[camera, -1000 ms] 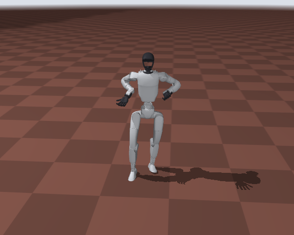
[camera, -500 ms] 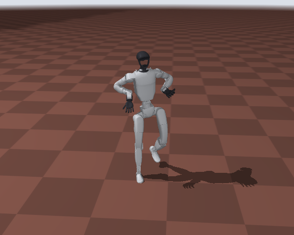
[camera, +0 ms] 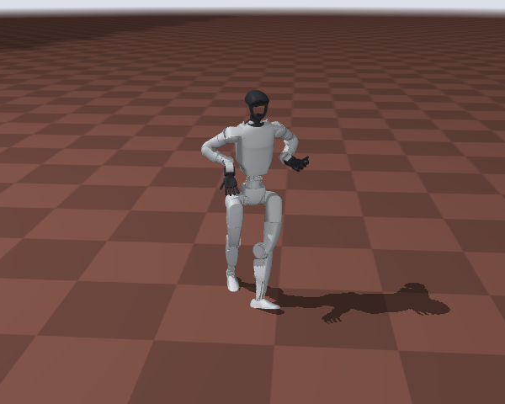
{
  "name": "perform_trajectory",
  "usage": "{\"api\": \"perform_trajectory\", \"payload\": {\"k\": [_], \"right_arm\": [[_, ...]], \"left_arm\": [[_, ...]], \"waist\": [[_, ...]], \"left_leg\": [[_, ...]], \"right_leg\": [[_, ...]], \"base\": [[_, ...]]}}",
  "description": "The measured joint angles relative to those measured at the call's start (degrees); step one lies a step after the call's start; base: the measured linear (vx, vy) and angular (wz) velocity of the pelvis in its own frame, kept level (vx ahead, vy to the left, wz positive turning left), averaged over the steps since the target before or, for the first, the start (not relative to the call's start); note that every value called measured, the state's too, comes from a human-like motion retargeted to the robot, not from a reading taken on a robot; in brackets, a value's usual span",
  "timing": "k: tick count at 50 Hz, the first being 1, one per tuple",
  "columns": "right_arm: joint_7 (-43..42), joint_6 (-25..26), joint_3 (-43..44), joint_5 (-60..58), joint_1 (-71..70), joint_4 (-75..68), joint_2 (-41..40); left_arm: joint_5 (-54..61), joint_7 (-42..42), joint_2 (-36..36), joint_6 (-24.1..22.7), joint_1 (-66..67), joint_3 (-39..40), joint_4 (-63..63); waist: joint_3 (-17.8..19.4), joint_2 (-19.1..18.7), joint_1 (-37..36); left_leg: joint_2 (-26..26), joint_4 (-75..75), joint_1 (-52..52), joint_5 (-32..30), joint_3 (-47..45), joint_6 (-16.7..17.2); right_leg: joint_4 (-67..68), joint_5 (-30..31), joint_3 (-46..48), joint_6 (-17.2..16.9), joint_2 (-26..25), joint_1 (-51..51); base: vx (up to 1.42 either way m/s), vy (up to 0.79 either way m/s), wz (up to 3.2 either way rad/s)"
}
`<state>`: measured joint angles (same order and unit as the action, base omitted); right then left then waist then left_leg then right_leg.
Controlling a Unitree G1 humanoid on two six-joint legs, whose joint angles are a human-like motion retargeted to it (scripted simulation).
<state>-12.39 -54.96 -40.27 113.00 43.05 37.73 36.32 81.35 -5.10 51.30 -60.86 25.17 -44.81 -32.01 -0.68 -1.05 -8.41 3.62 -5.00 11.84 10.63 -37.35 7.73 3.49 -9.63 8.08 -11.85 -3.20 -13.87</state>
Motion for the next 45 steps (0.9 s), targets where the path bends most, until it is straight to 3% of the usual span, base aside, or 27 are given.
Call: {"api": "perform_trajectory", "payload": {"k": [5, 8, 10, 14, 17, 20, 25, 28, 32, 35, 41, 45], "right_arm": [[9.5, 11.6, 3.5, 0.0, 0.9, -5.8, 2.4], [7.7, 14.9, 5.8, -2.8, 0.7, -8.8, 3.1], [4.5, 16.2, 7.0, -5.4, 0.8, -9.1, 2.5], [1.7, 15.8, 8.4, -6.7, 1.1, -8.4, 2.0], [1.1, 14.8, 8.8, -7.6, 1.2, -7.8, 2.2], [1.1, 14.4, 8.4, -8.3, 1.4, -7.4, 2.8], [2.3, 16.7, 6.8, -8.0, 1.1, -6.7, 4.5], [2.5, 17.8, 5.3, -7.9, 0.3, -6.4, 5.2], [4.0, 17.8, 3.4, -8.6, -0.6, -5.9, 5.0], [4.6, 17.4, 3.7, -8.8, -0.7, -5.9, 4.7], [5.0, 16.5, 4.9, -7.6, -0.1, -4.6, 4.4], [4.6, 15.2, 4.2, -6.6, -0.4, -4.2, 5.0]], "left_arm": [[3.9, 1.6, -0.7, -0.2, 0.4, -0.8, -0.3], [5.3, -1.7, -0.6, -0.7, -0.1, -1.1, -0.3], [5.5, -4.1, -0.3, -0.6, -0.2, -1.2, -0.5], [4.5, -6.7, 0.0, -0.3, -0.1, -1.3, -0.6], [3.0, -7.7, -0.1, -0.4, 0.0, -1.1, -0.4], [1.5, -8.0, -0.5, -0.6, 0.3, -0.9, -0.3], [0.2, -7.4, -0.2, -1.1, 0.6, -0.6, -1.0], [-0.2, -7.6, 0.6, -1.9, 0.8, -0.2, -1.1], [-1.6, -7.1, 1.7, -2.8, 1.5, 0.3, -0.8], [-2.0, -7.1, 2.0, -2.9, 1.3, 0.2, -0.8], [-2.8, -7.4, 2.0, -2.4, 1.2, 0.0, -0.8], [-3.6, -7.4, 1.9, -1.7, 0.9, -0.5, -0.4]], "waist": [[-2.4, -2.0, 1.4], [-2.7, -3.0, 3.0], [-2.2, -3.6, 4.3], [-0.4, -4.6, 6.3], [0.8, -4.6, 7.5], [1.8, -4.0, 8.0], [4.5, -0.2, 9.4], [7.3, 2.2, 10.1], [8.9, 1.6, 9.4], [8.9, 1.3, 10.0], [7.1, 2.4, 9.2], [4.9, 5.3, 8.3]], "left_leg": [[-3.5, 0.0, -5.6, 2.7, 5.9, -2.0], [-4.6, 1.2, -7.2, 4.6, 9.9, -2.3], [-4.9, 3.0, -8.0, 6.3, 12.7, -2.2], [-4.3, 6.2, -10.0, 9.1, 18.9, -2.6], [-3.2, 7.8, -11.3, 10.5, 24.5, -3.1], [-2.0, 8.8, -12.7, 11.3, 30.4, -3.3], [2.9, 9.5, -16.7, 12.3, 40.6, -2.9], [4.6, 9.3, -21.1, 13.2, 46.6, -2.6], [-0.8, 9.3, -25.4, 14.8, 50.9, -0.5], [-1.8, 9.7, -27.7, 14.6, 55.7, -1.6], [1.0, 14.4, -28.4, 8.5, 63.4, -2.9], [7.0, 31.2, -18.7, 1.0, 60.5, -2.2]], "right_leg": [[23.9, 13.7, -1.9, -1.1, -2.1, 8.5], [40.9, 17.3, -2.7, -2.1, -2.2, 18.5], [48.5, 15.9, -2.0, -0.1, -0.6, 23.9], [53.1, 10.5, 1.2, 8.0, 5.8, 31.3], [49.1, 8.5, 1.9, 10.5, 8.5, 35.0], [38.8, 7.8, 1.3, 9.5, 9.0, 36.7], [8.1, 14.8, -1.3, 4.2, 11.5, 32.3], [-5.7, 17.9, -2.2, -1.9, 13.3, 29.3], [-8.5, 13.0, -6.3, -3.1, 7.0, 29.6], [-8.5, 13.4, -12.1, -3.1, 5.3, 27.2], [-8.3, 12.9, -10.1, -3.1, 9.7, 20.9], [-8.1, 10.2, -5.8, -3.1, 15.4, 18.3]], "base": [[0.66, 0.09, 0.46], [0.56, 0.11, 0.87], [0.51, 0.12, 1.16], [0.45, 0.12, 1.43], [0.41, 0.06, 1.75], [0.4, 0.0, 1.88], [0.43, -0.07, 2.08], [0.5, -0.17, 1.86], [0.53, -0.37, 1.2], [0.57, -0.18, 1.41], [0.55, -0.14, 1.14], [0.47, -0.13, 1.31]]}}
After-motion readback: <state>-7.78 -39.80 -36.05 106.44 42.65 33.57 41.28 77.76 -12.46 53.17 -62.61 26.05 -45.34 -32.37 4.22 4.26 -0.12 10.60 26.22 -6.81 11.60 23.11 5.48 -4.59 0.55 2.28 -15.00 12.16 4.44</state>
